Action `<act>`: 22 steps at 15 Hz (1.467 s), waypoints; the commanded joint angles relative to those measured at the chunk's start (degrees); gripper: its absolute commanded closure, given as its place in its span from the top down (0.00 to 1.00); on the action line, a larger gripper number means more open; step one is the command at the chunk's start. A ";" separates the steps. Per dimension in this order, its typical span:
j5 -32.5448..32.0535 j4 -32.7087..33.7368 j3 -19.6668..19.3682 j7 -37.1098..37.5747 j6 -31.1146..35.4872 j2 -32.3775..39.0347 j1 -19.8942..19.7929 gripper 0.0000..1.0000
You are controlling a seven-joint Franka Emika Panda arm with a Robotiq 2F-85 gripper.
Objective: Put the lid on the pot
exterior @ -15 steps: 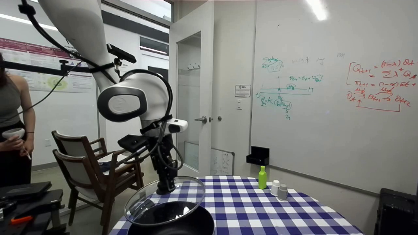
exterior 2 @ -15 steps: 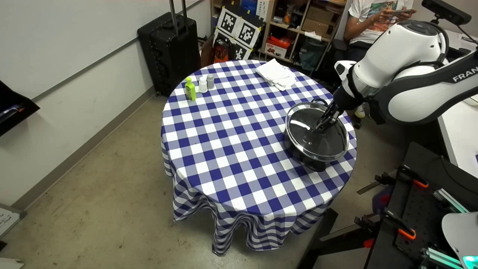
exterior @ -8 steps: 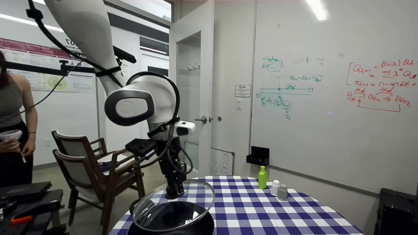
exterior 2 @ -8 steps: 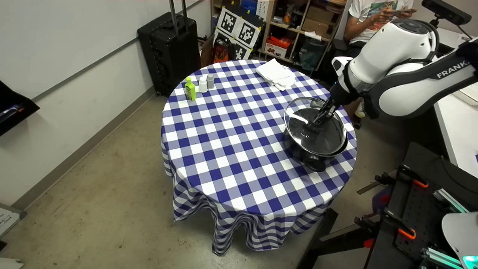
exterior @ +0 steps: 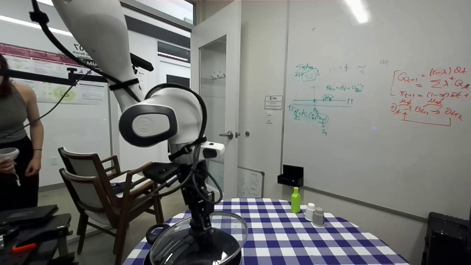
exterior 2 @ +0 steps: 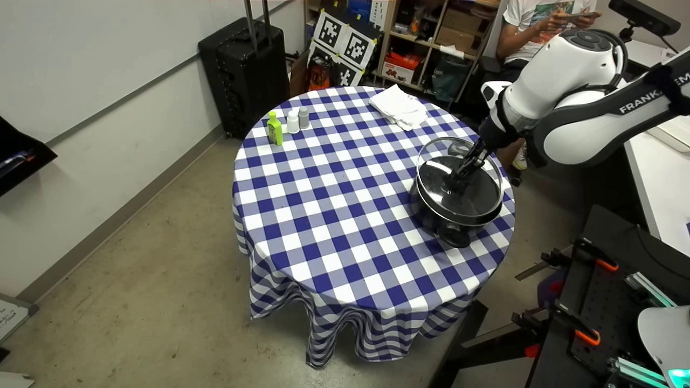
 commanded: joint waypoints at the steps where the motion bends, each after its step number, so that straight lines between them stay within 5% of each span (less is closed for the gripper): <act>1: -2.51 -0.53 -2.79 2.10 0.26 -0.64 1.63 0.26; 22: -2.84 -1.81 -3.28 4.88 0.23 0.43 4.05 0.26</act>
